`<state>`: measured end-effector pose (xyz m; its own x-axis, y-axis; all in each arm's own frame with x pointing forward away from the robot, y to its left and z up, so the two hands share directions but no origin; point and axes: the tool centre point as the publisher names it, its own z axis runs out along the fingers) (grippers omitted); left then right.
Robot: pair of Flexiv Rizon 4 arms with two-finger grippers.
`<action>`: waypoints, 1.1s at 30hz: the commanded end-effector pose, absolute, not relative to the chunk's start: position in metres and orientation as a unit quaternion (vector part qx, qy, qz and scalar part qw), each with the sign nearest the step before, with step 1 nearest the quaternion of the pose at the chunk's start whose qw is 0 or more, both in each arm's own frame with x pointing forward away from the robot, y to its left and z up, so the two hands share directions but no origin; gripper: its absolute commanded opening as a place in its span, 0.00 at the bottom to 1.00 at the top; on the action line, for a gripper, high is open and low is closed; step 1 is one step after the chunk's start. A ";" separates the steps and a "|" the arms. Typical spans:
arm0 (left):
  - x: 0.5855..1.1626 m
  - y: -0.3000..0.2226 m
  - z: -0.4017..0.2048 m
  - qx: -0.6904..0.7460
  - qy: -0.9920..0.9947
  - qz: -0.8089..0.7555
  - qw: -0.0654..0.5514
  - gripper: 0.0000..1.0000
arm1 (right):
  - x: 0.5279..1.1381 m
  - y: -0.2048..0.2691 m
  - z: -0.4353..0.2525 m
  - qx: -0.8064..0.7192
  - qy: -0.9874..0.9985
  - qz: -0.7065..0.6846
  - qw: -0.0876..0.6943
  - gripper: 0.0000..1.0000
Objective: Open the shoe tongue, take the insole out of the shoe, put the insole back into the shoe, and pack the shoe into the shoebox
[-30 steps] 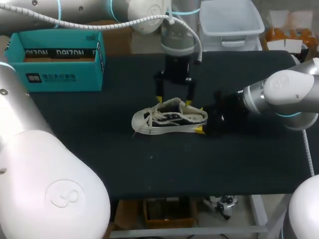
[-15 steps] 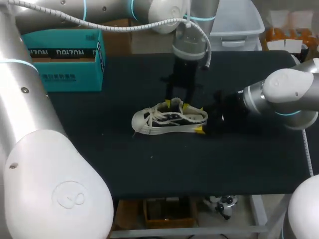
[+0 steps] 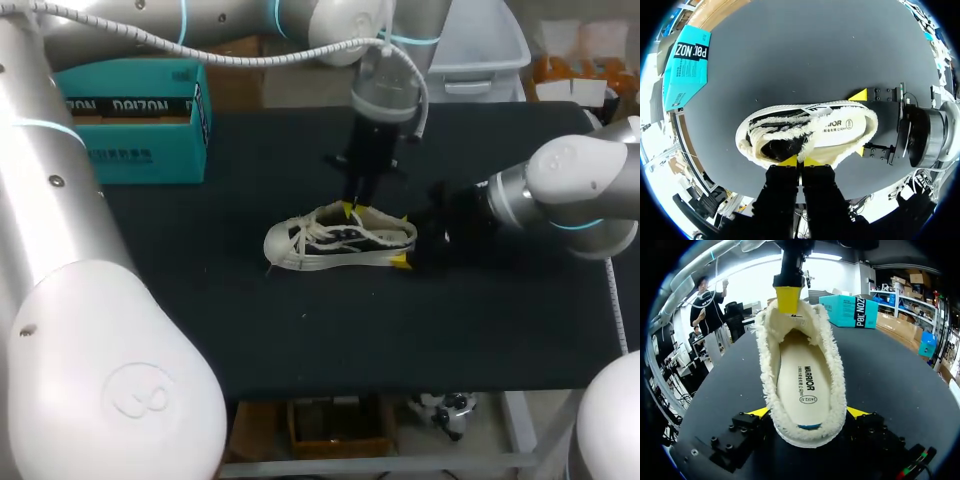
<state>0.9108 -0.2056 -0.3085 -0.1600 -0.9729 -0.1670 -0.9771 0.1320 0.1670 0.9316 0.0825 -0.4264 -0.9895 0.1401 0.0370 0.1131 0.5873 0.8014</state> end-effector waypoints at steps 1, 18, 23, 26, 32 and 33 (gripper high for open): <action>0.901 -0.182 -0.300 -0.651 0.755 0.082 -0.009 0.00 | 0.932 0.084 -0.430 0.071 0.890 0.450 0.015 0.00; 0.894 -0.094 -0.299 -0.661 0.738 -0.088 -0.104 0.00 | 0.932 0.084 -0.430 0.071 0.890 0.450 0.015 0.00; 0.900 -0.082 -0.309 -0.665 0.729 -0.105 -0.125 0.00 | 0.932 0.084 -0.430 0.071 0.890 0.450 0.015 0.00; 0.902 -0.081 -0.313 -0.664 0.728 -0.107 -0.131 0.00 | 0.932 0.084 -0.430 0.071 0.890 0.450 0.015 0.00; 0.904 -0.087 -0.311 -0.648 0.739 -0.118 -0.139 0.46 | 0.932 0.084 -0.430 0.071 0.890 0.450 0.015 0.00; 0.903 -0.088 -0.308 -0.643 0.743 -0.121 -0.143 0.54 | 0.932 0.084 -0.430 0.071 0.890 0.450 0.015 0.00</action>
<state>0.9063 -0.0928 -0.3108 -0.1290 -0.9566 0.2612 -0.9905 0.1370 0.0127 0.9319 0.0863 -0.4269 -0.9894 0.1400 0.0377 0.1137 0.5882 0.8007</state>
